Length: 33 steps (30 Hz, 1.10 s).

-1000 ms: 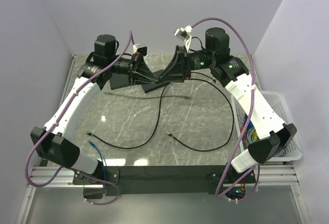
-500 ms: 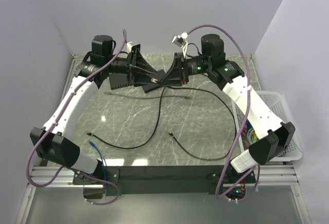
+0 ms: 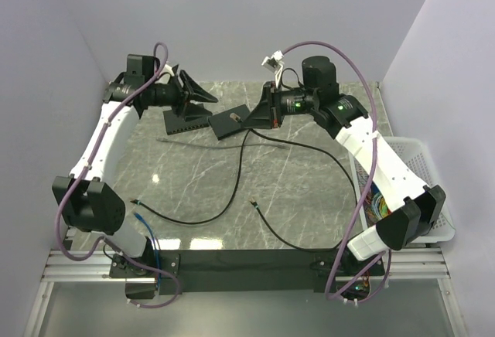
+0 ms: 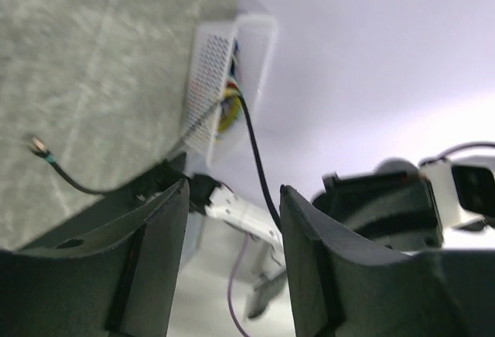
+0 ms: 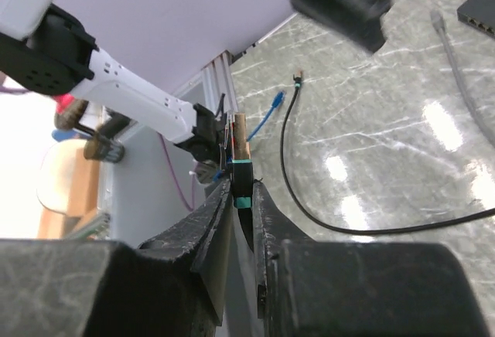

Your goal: Insert the plug into the switch port

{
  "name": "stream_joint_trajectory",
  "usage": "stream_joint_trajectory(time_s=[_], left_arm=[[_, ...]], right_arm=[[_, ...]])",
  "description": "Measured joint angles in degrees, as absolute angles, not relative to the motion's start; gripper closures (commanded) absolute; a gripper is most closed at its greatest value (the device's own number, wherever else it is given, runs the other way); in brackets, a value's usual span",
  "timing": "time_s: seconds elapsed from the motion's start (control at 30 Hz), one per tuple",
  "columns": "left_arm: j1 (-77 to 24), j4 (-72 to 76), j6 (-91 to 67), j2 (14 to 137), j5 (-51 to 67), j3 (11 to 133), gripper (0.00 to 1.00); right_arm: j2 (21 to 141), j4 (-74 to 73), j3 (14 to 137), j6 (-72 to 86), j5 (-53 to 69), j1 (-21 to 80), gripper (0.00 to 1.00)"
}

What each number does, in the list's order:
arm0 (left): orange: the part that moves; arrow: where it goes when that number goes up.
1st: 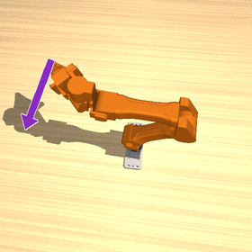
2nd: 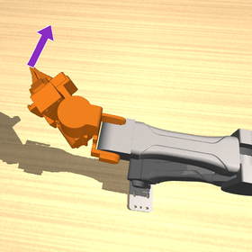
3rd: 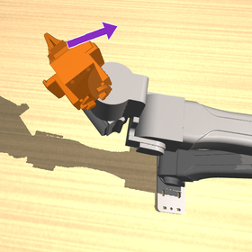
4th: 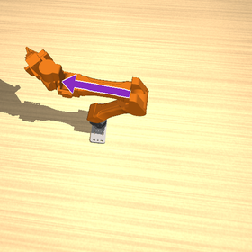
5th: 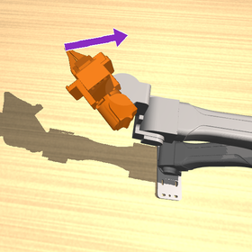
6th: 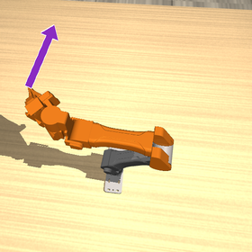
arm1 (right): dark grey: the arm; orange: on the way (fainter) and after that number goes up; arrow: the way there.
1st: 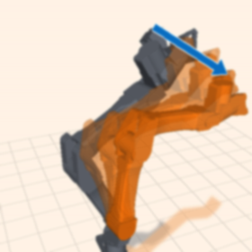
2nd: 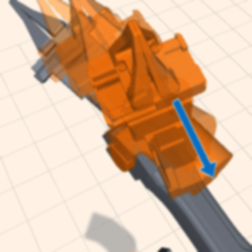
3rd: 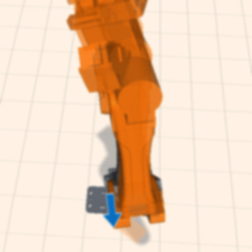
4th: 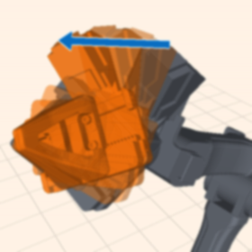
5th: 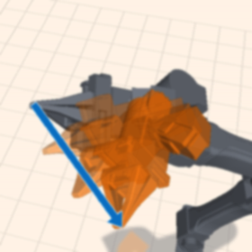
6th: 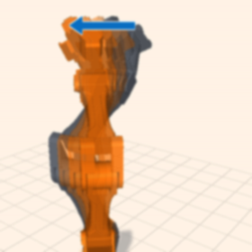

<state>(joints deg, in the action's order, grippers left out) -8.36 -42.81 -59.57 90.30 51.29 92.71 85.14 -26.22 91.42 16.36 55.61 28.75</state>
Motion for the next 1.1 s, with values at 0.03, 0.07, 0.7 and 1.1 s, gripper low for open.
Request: stream_joint_trajectory(time_s=[0.03,0.07,0.7,1.1], left_arm=[[-8.2,-43.4,-58.8,90.8,49.8,93.7,0.45],[-8.1,-44.0,-57.8,91.2,48.3,94.9,0.45],[-14.7,-30.8,-50.7,84.5,30.5,101.6,0.49],[-16.6,-30.5,-49.0,86.3,27.4,102.7,0.75]], right_arm=[[85.4,-26.1,91.5,17.4,55.5,28.7,1.00],[85.7,-25.9,91.5,18.6,55.7,28.7,1.00],[108.1,-0.8,107.9,67.8,61.0,26.2,1.00],[108.1,11.6,104.4,80.4,61.1,26.2,1.00]])
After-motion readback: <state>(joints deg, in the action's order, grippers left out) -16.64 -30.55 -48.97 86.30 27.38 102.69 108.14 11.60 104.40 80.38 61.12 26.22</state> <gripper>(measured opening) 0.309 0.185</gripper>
